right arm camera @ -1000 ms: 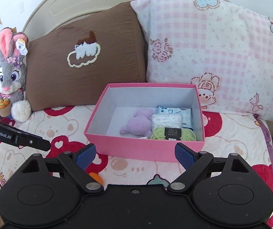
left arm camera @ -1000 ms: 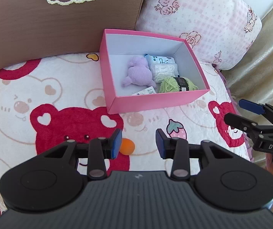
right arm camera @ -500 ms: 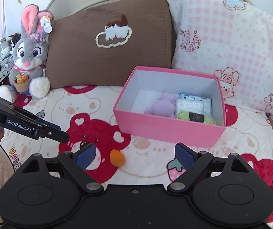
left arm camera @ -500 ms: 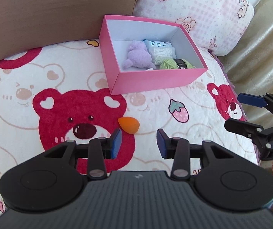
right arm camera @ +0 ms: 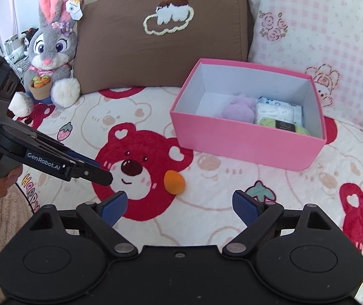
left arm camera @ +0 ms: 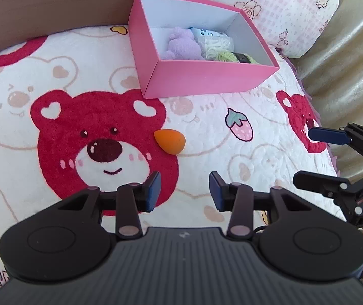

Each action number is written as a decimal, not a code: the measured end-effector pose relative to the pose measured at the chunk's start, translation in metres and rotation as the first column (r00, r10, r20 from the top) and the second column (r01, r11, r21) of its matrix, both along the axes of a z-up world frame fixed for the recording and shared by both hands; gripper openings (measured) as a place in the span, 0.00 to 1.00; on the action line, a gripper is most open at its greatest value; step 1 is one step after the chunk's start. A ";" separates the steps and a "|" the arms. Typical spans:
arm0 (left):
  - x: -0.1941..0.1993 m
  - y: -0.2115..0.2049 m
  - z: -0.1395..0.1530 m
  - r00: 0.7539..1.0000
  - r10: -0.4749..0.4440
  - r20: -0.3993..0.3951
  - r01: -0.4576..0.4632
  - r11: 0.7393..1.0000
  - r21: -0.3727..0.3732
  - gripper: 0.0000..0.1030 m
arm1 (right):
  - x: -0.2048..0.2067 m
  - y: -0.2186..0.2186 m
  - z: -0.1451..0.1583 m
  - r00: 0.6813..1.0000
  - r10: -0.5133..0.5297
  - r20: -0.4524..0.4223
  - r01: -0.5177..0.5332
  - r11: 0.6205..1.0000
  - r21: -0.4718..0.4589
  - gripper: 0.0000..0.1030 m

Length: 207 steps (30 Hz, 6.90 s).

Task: Organize objects
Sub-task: 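Open the left gripper and withdraw it toward the orange sponge, then close the left gripper on the orange makeup sponge, then lift the orange sponge with the left gripper and carry it over the pink box, then lower the sponge into the pink box and open the left gripper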

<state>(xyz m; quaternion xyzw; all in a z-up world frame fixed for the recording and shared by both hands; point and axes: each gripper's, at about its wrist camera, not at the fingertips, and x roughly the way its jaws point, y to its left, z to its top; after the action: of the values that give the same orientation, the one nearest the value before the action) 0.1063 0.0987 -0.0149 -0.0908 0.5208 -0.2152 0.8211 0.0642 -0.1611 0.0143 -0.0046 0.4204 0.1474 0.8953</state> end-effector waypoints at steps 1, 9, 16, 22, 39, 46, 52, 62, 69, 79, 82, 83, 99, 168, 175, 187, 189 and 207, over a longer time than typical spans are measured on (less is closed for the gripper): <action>0.001 0.001 -0.002 1.000 -0.002 -0.006 0.002 1.000 -0.003 0.39 | 0.001 0.002 -0.002 1.000 0.009 -0.004 -0.009 1.000 -0.004 0.89; 0.008 0.008 -0.019 0.999 -0.006 -0.039 0.005 1.000 -0.027 0.39 | 0.008 0.020 -0.023 0.997 0.069 -0.035 -0.070 0.997 -0.043 0.89; 0.013 0.008 -0.040 0.996 -0.029 -0.083 0.025 0.999 -0.047 0.39 | 0.012 0.041 -0.043 0.993 0.122 -0.011 -0.122 0.986 -0.112 0.89; 0.021 0.003 -0.051 0.996 -0.027 -0.084 0.024 0.999 -0.042 0.39 | 0.016 0.057 -0.057 0.981 0.190 0.045 -0.182 0.973 -0.142 0.89; 0.055 -0.024 -0.080 0.999 -0.033 -0.036 0.033 0.999 -0.018 0.39 | 0.050 0.062 -0.115 0.984 0.173 0.034 -0.167 0.974 -0.150 0.89; 0.072 -0.021 -0.088 1.000 -0.027 0.001 0.027 0.997 -0.067 0.38 | 0.062 0.071 -0.130 0.988 0.146 0.056 -0.135 0.978 -0.158 0.87; 0.082 -0.027 -0.098 0.998 -0.056 0.007 0.056 0.996 -0.074 0.38 | 0.074 0.072 -0.140 0.994 0.109 0.033 -0.103 0.984 -0.146 0.85; 0.090 -0.027 -0.109 0.999 -0.047 0.026 0.049 0.994 -0.098 0.35 | 0.083 0.071 -0.153 0.998 0.062 0.017 -0.059 0.989 -0.133 0.69; 0.091 -0.031 -0.113 0.997 -0.052 0.050 0.057 0.993 -0.099 0.31 | 0.088 0.065 -0.157 0.999 0.036 0.025 -0.032 0.991 -0.133 0.46; 0.086 -0.030 -0.114 0.996 -0.057 0.061 0.062 0.994 -0.088 0.28 | 0.081 0.061 -0.160 0.998 0.005 0.061 0.002 0.993 -0.115 0.41; 0.083 -0.030 -0.114 0.996 -0.056 0.066 0.062 0.994 -0.089 0.28 | 0.077 0.065 -0.160 0.997 0.020 0.080 -0.008 0.989 -0.146 0.41; 0.082 -0.030 -0.113 0.996 -0.058 0.068 0.064 0.994 -0.089 0.28 | 0.076 0.066 -0.159 0.997 0.022 0.080 -0.010 0.988 -0.152 0.41; 0.051 -0.032 -0.089 0.989 -0.081 0.125 0.094 0.991 -0.096 0.28 | 0.050 0.070 -0.137 0.992 0.060 0.108 -0.038 0.979 -0.198 0.41; 0.187 -0.101 0.053 0.977 0.122 0.173 -0.099 0.986 -0.136 0.27 | 0.211 -0.023 0.004 0.998 -0.060 0.003 0.060 0.989 -0.133 0.41; 0.214 -0.120 0.026 0.976 0.126 0.176 -0.101 0.984 -0.146 0.27 | 0.237 -0.036 -0.022 0.999 -0.037 0.019 0.041 0.973 -0.226 0.41; 0.256 -0.128 -0.005 0.977 0.154 0.145 -0.133 0.981 -0.145 0.27 | 0.278 -0.051 -0.049 1.000 -0.009 0.003 0.009 0.976 -0.216 0.41; 0.262 -0.129 -0.011 0.978 0.157 0.137 -0.137 0.980 -0.147 0.27 | 0.285 -0.052 -0.053 1.000 0.000 -0.010 -0.003 0.975 -0.223 0.41; 0.279 -0.137 -0.027 0.974 0.185 0.128 -0.172 0.979 -0.105 0.27 | 0.299 -0.069 -0.078 0.999 -0.026 -0.027 0.016 0.953 -0.304 0.55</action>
<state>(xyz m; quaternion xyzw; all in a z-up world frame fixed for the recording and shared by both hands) 0.3856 -0.0385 -0.0420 -0.1605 0.4424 -0.1702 0.8658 0.3628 -0.2297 -0.0641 -0.1352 0.4518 0.0717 0.8789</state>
